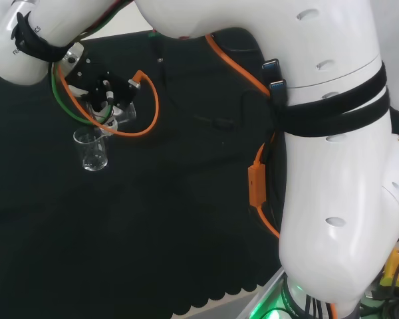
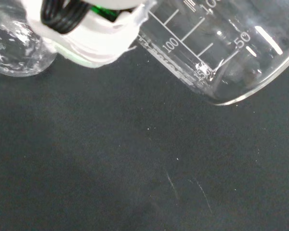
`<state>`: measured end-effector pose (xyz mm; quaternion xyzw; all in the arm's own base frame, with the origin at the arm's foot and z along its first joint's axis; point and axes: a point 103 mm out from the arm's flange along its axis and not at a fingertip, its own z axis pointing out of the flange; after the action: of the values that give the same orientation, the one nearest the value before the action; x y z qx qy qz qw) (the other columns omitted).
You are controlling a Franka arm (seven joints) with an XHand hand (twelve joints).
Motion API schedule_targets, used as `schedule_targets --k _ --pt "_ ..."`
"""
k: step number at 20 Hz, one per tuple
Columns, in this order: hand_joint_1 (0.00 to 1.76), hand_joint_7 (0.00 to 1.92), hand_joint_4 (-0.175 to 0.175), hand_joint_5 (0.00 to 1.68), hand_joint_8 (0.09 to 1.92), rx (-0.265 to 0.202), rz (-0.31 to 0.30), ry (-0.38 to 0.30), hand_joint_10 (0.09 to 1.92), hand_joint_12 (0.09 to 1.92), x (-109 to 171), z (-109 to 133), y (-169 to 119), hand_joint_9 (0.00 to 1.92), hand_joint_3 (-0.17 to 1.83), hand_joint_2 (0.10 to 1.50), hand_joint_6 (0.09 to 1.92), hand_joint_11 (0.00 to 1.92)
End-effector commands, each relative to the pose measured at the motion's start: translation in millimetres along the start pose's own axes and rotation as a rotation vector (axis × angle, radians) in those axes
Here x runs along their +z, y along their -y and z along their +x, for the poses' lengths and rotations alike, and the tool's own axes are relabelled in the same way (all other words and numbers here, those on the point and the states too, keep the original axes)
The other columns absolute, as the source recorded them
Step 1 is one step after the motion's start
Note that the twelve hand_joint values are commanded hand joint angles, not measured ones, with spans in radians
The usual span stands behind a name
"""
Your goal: Pour the water from the handheld beaker into the one on the table.
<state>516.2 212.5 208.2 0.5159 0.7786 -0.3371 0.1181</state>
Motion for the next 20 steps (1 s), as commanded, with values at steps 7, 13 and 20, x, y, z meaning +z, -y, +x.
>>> schedule_targets --k 7,13,20 --pt "1.42 1.57 -0.175 1.47 0.09 -0.004 -0.002 -0.002 0.22 0.89 -0.3 2.3 0.5 1.44 -0.17 1.01 0.11 1.1" --pt "1.42 1.57 -0.175 1.47 0.09 -0.006 0.0 0.001 0.22 0.89 -1.6 3.9 0.3 1.44 -0.17 1.01 0.11 1.1" --pt "1.42 1.57 -0.175 1.47 0.09 -0.008 0.001 0.003 0.22 0.89 -3.5 5.7 -0.3 1.44 -0.17 1.01 0.11 1.1"
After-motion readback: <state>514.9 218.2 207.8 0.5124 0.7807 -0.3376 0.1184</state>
